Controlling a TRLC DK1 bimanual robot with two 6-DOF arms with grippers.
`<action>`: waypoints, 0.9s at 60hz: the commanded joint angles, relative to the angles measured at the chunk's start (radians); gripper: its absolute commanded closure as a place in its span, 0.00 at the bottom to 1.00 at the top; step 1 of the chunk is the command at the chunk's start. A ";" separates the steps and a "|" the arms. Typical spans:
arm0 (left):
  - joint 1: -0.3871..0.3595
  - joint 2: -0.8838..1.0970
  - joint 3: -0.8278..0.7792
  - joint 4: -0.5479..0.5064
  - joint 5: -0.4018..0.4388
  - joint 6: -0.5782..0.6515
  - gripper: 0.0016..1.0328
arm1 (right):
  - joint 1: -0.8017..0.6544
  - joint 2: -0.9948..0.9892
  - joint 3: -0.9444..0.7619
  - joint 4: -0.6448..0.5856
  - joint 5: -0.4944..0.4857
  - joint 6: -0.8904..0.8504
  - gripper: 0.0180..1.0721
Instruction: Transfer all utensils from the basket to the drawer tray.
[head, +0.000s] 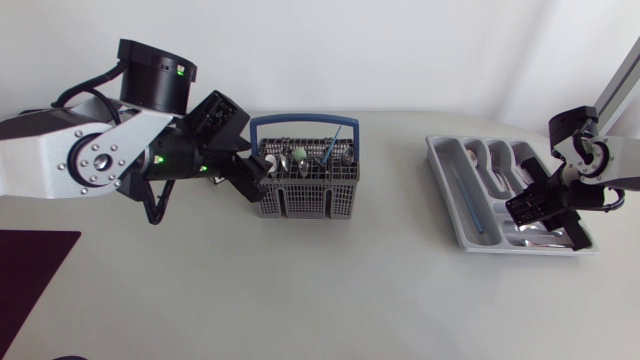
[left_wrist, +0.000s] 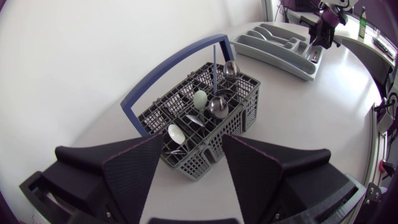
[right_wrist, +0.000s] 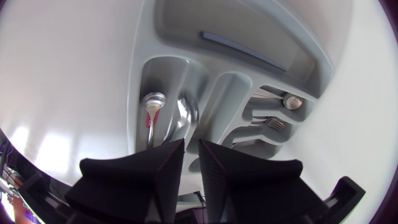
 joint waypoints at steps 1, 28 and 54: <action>-0.007 -0.012 -0.022 -0.009 0.009 0.018 0.35 | -0.005 0.019 -0.022 0.019 -0.007 -0.040 0.65; 0.022 -0.013 -0.010 -0.007 0.009 0.041 0.35 | 0.061 -0.155 0.162 -0.170 -0.260 0.409 0.28; 0.076 -0.004 0.009 -0.037 0.011 0.455 0.35 | 0.279 -0.254 0.096 -0.257 -0.444 0.974 0.19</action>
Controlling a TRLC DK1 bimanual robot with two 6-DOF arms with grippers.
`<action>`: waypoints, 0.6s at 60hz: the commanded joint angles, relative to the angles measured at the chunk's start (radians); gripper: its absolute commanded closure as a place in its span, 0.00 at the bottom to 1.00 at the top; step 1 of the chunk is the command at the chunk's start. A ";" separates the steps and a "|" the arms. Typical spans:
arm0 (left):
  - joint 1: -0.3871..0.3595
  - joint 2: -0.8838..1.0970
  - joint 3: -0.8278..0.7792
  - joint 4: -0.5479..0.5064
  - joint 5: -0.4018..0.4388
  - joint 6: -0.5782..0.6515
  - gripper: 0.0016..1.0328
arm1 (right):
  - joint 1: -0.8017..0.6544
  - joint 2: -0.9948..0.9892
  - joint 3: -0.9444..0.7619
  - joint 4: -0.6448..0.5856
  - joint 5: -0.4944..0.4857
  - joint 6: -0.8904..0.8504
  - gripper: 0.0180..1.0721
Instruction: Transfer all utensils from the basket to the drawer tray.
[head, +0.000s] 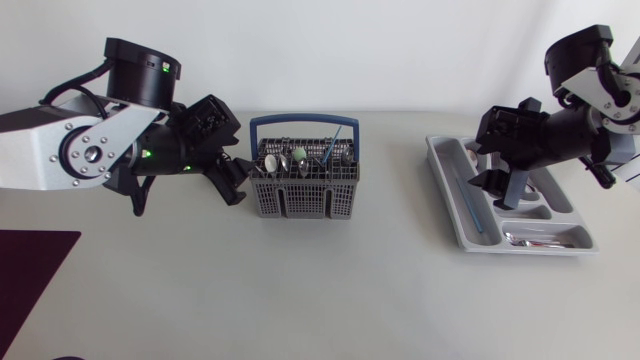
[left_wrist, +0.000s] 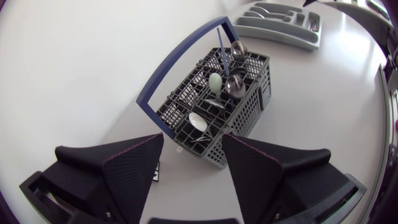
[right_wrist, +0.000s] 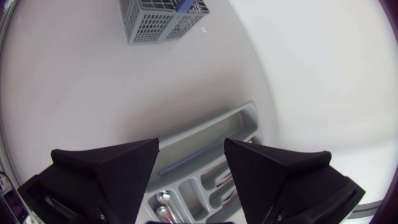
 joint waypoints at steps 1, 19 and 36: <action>0.007 -0.007 -0.002 -0.011 0.010 0.214 0.35 | 0.048 -0.025 -0.062 -0.011 -0.015 0.109 0.19; -0.007 0.057 -0.003 -0.032 0.038 0.694 0.36 | 0.203 -0.057 -0.212 0.085 -0.038 0.225 0.18; 0.025 0.200 0.110 -0.066 0.041 0.944 0.47 | 0.321 -0.065 -0.274 0.120 -0.034 0.297 0.18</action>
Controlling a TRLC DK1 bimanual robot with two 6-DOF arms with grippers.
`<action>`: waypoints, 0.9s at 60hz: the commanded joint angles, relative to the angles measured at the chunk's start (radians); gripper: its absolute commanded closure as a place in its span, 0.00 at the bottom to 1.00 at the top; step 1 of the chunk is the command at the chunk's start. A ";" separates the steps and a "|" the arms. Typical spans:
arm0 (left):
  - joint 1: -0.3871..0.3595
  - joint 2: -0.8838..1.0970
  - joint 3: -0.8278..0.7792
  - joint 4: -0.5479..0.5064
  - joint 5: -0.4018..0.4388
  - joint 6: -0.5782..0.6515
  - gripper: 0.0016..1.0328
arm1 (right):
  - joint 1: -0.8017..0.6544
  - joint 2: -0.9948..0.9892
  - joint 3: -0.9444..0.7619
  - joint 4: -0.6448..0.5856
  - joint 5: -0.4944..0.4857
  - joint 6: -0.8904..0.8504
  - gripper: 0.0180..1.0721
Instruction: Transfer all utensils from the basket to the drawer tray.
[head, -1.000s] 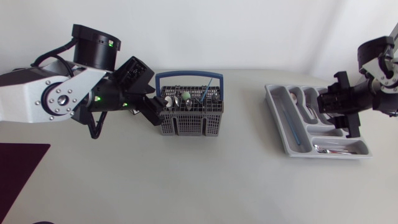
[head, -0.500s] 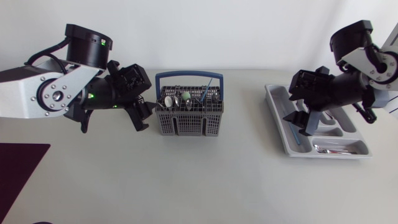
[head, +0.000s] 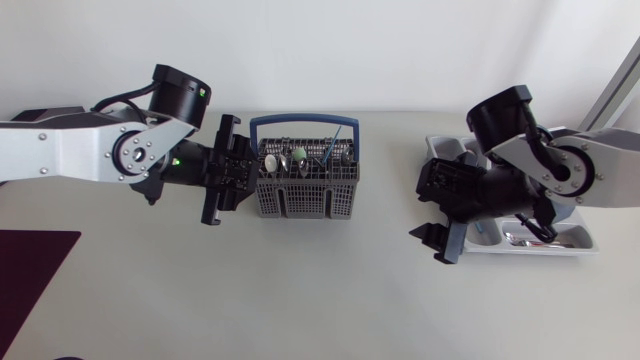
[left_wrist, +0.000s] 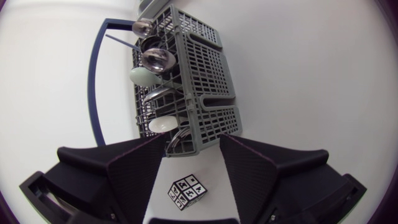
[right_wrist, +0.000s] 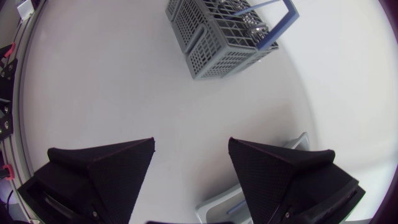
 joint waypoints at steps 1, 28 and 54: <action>0.021 0.054 0.071 -0.012 0.009 0.109 0.47 | 0.042 -0.013 -0.049 0.018 -0.001 0.038 0.18; 0.061 0.194 0.232 -0.085 0.050 0.239 0.80 | 0.084 0.046 -0.093 0.126 0.025 0.048 0.17; 0.050 0.195 0.228 -0.099 0.078 0.241 0.97 | 0.061 0.049 -0.115 0.137 0.036 0.020 0.17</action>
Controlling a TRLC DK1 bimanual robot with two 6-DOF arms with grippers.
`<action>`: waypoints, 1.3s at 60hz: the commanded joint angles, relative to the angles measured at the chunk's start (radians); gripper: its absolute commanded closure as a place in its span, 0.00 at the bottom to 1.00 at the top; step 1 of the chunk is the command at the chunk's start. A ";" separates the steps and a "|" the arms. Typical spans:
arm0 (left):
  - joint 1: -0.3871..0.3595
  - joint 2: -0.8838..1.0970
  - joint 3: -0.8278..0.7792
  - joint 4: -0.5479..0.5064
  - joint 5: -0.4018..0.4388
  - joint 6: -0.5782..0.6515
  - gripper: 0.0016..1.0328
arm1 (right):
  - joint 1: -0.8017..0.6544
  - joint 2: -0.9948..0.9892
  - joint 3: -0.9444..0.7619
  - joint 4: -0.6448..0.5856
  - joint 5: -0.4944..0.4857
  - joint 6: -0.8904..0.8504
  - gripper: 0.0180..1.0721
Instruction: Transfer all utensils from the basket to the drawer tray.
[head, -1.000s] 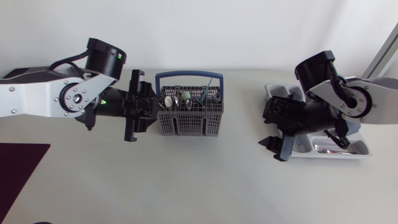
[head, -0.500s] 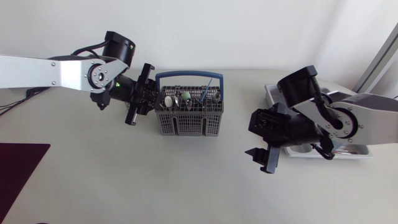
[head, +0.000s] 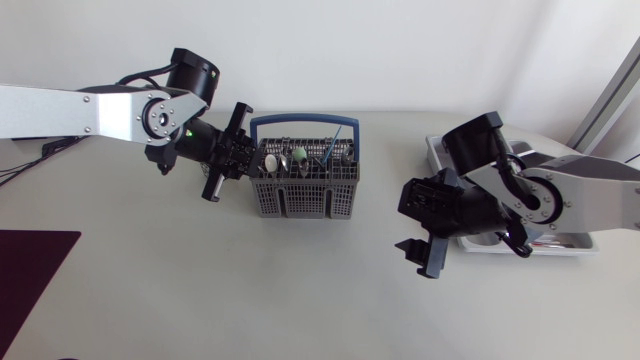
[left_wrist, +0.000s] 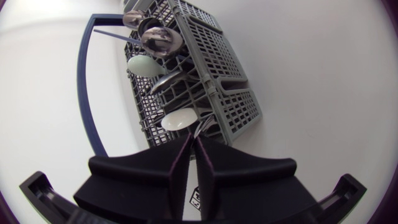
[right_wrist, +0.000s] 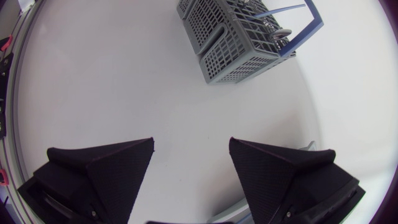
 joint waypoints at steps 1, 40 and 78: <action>-0.006 0.022 0.019 -0.005 0.013 0.037 0.97 | -0.008 0.007 -0.035 0.007 0.005 -0.008 0.17; 0.013 -0.217 0.005 -0.020 0.059 -0.058 0.97 | 0.092 -0.098 -0.070 0.002 0.043 0.035 0.17; -0.211 -0.410 0.043 -0.190 -0.024 -0.969 0.97 | 0.175 -0.299 -0.039 0.028 0.060 0.351 0.17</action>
